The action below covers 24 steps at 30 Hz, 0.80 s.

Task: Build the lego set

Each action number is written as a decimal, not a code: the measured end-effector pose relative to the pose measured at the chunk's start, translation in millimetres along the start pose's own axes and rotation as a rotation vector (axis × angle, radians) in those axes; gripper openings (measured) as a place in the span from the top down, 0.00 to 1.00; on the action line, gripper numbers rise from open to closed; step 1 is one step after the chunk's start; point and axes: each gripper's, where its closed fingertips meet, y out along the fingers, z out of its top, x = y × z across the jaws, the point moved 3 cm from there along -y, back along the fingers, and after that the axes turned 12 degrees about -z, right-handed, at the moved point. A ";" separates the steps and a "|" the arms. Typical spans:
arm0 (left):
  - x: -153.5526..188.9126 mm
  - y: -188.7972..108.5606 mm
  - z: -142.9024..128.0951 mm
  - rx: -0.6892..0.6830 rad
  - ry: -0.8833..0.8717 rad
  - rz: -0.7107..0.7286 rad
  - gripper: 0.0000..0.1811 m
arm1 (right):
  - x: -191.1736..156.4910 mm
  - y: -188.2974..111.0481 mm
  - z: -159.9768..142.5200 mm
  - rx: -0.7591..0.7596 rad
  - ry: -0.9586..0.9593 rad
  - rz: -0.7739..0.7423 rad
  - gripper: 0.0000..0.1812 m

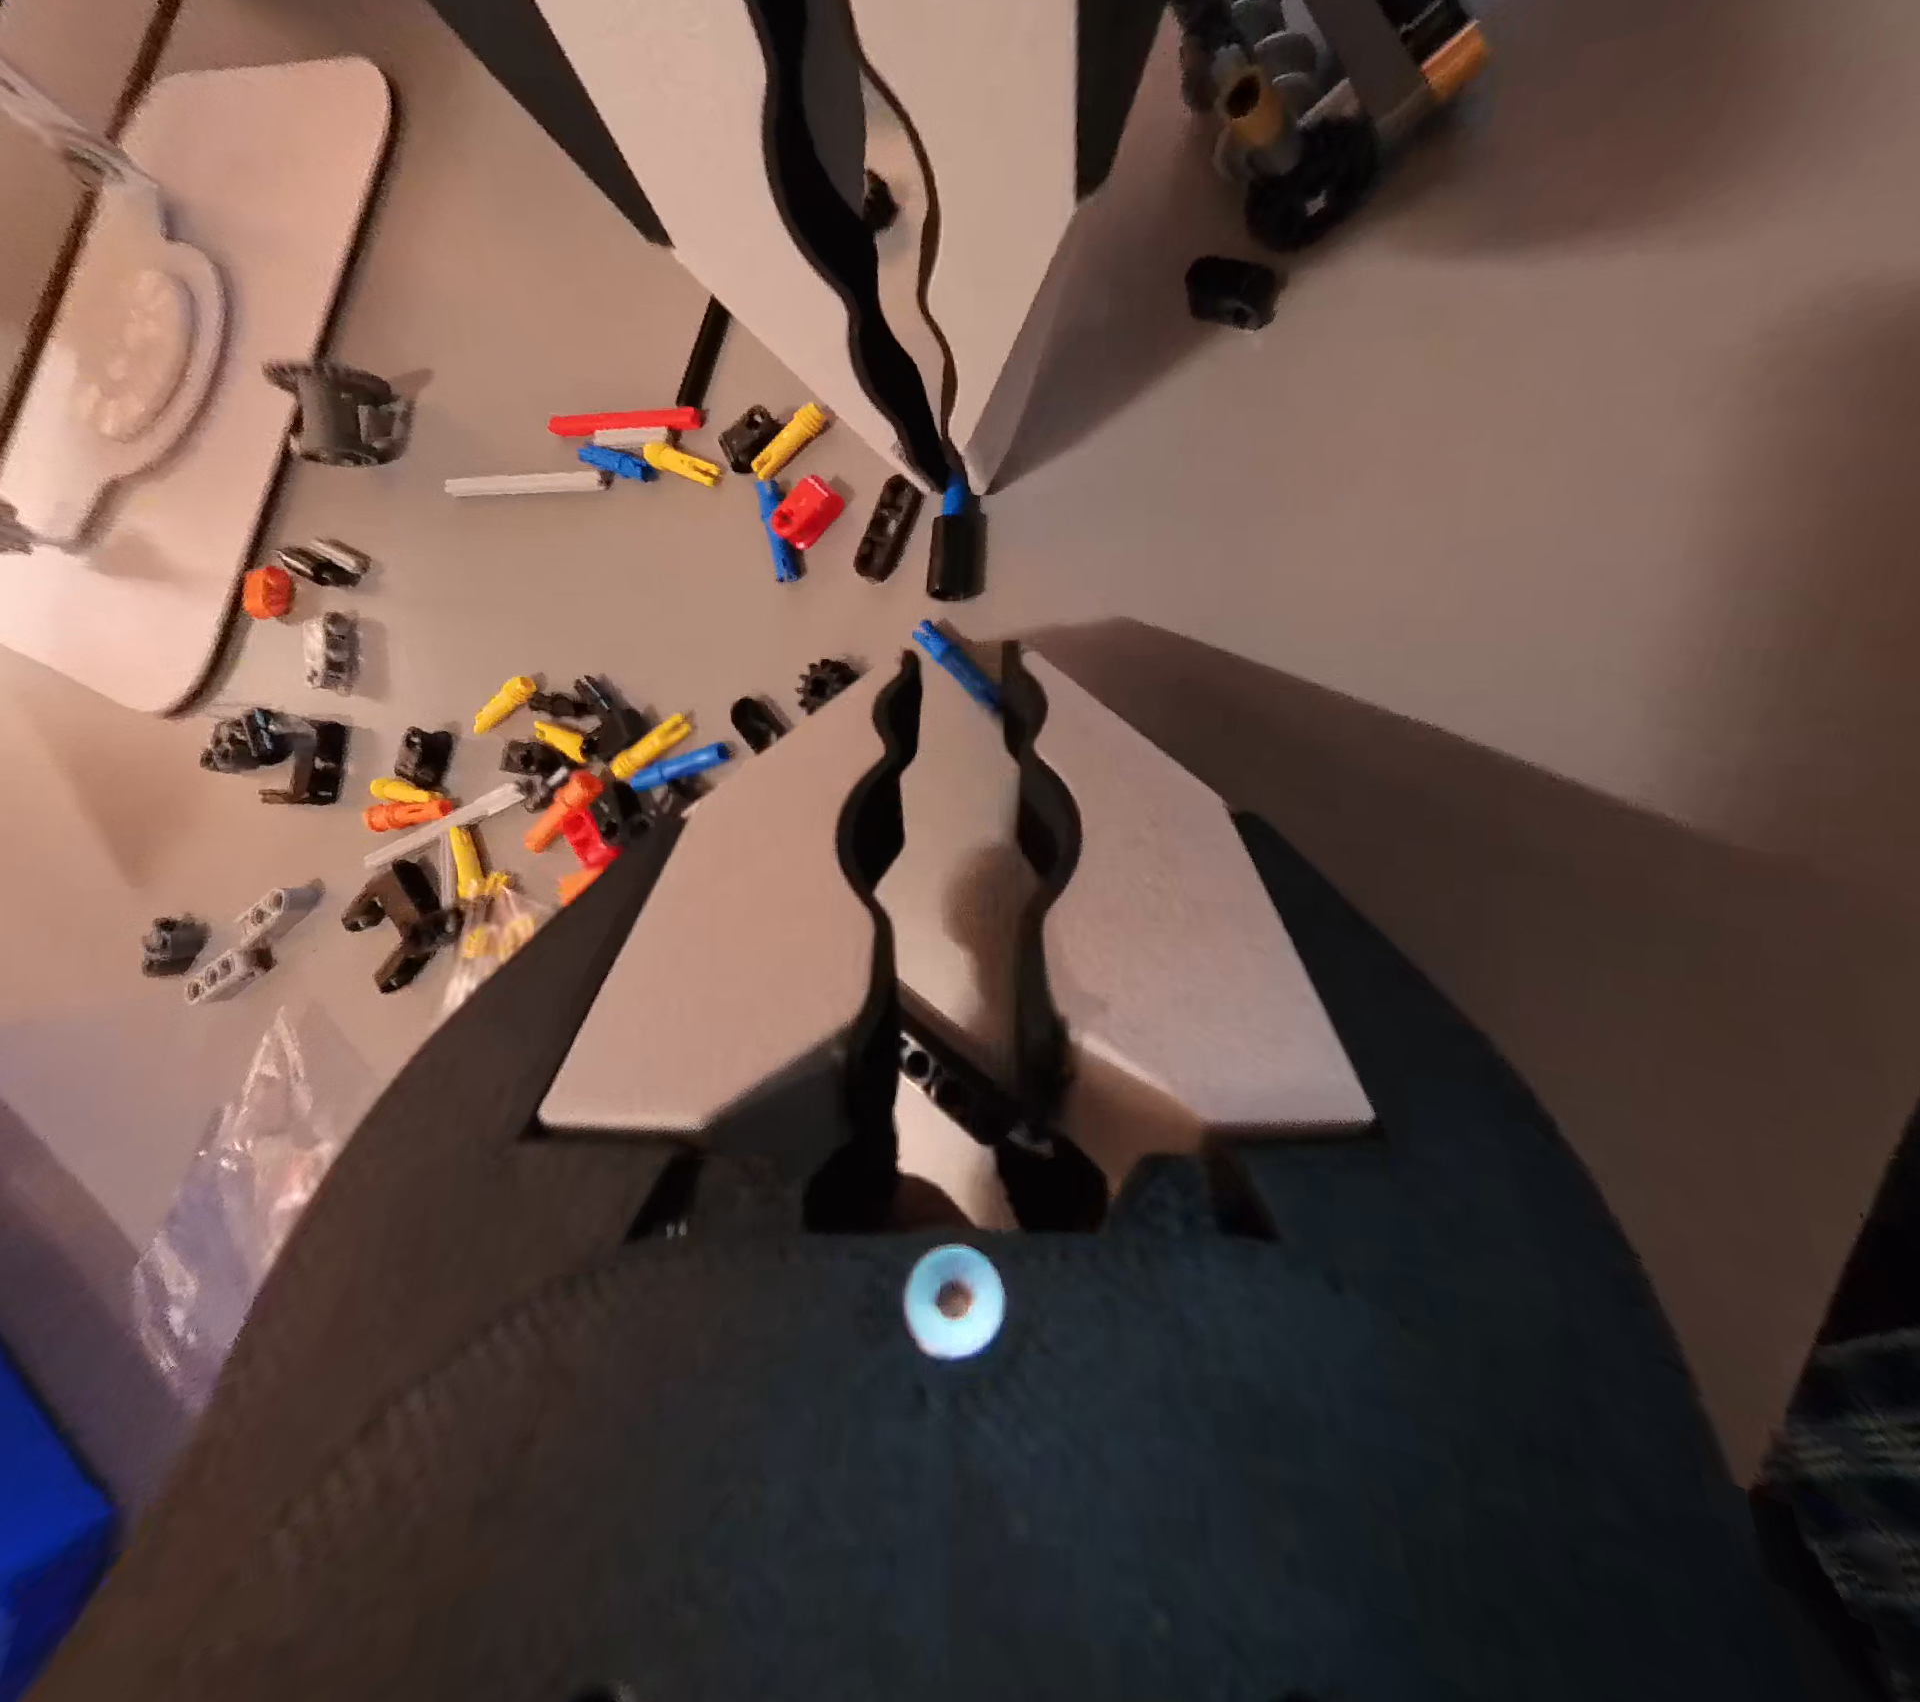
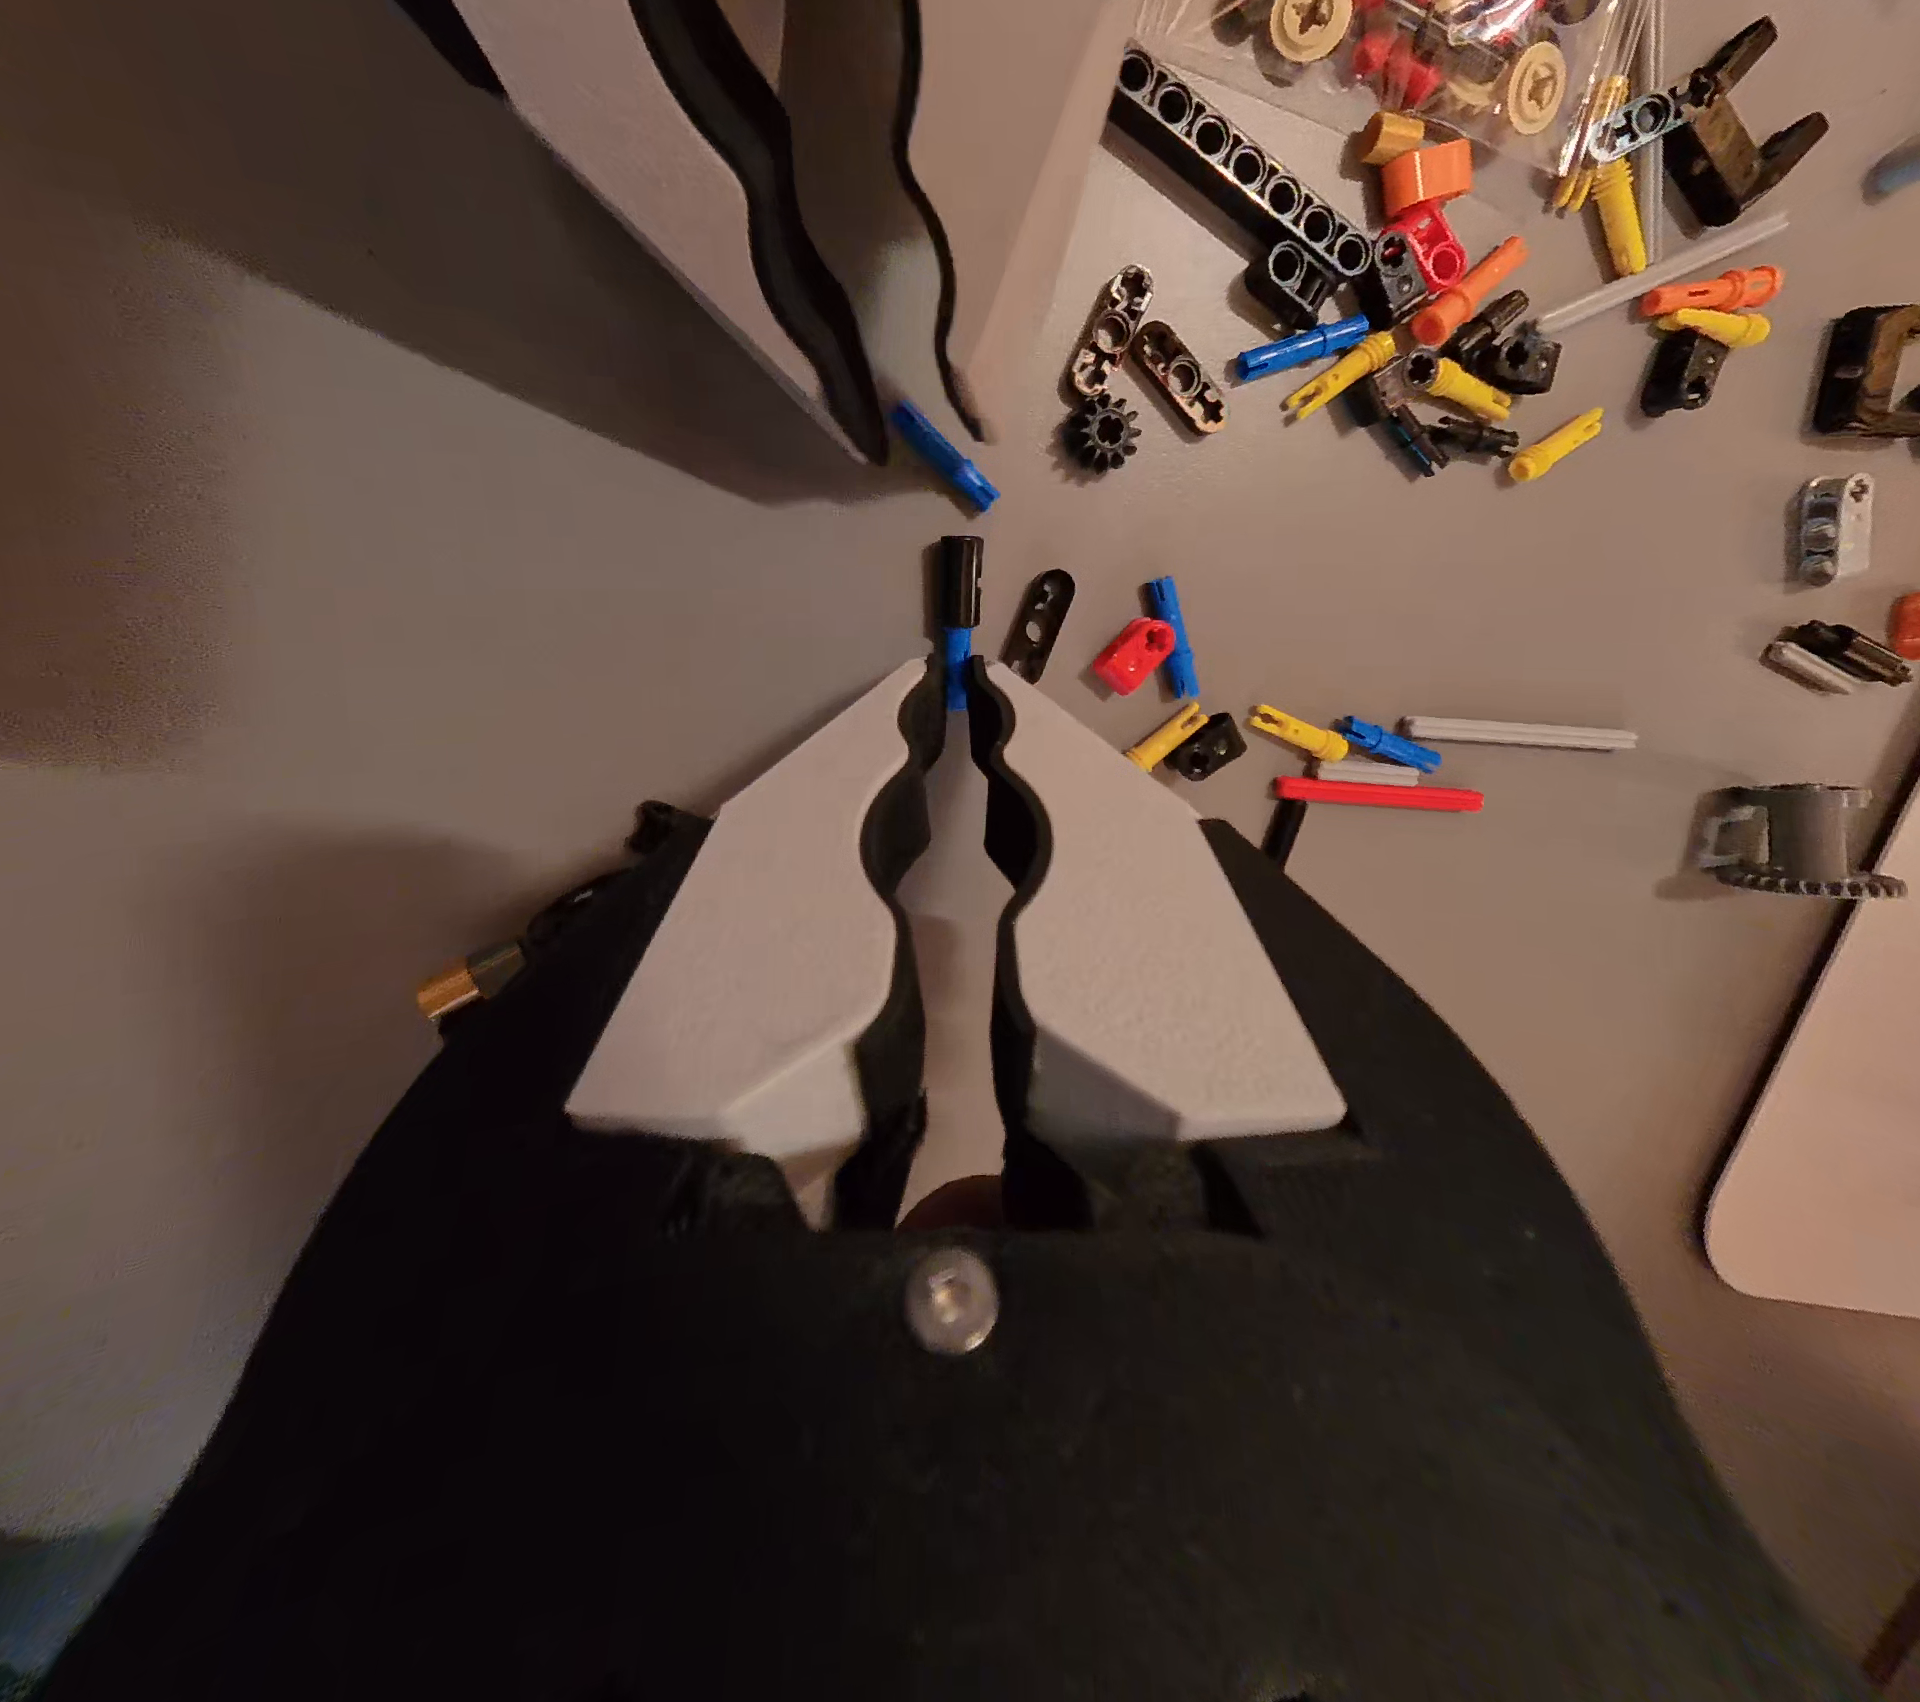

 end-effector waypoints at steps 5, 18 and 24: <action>-1.1 5.8 -1.2 -0.038 -0.102 -0.014 0.95 | 0.1 0.3 0.4 0.007 0.004 -0.001 1.00; -5.6 6.4 -4.1 -0.017 -0.043 0.021 0.99 | -0.2 0.5 0.9 0.036 -0.002 0.008 0.99; -3.8 5.1 -2.1 0.009 -0.029 0.009 0.99 | 1.1 0.8 0.5 0.030 0.007 0.008 1.00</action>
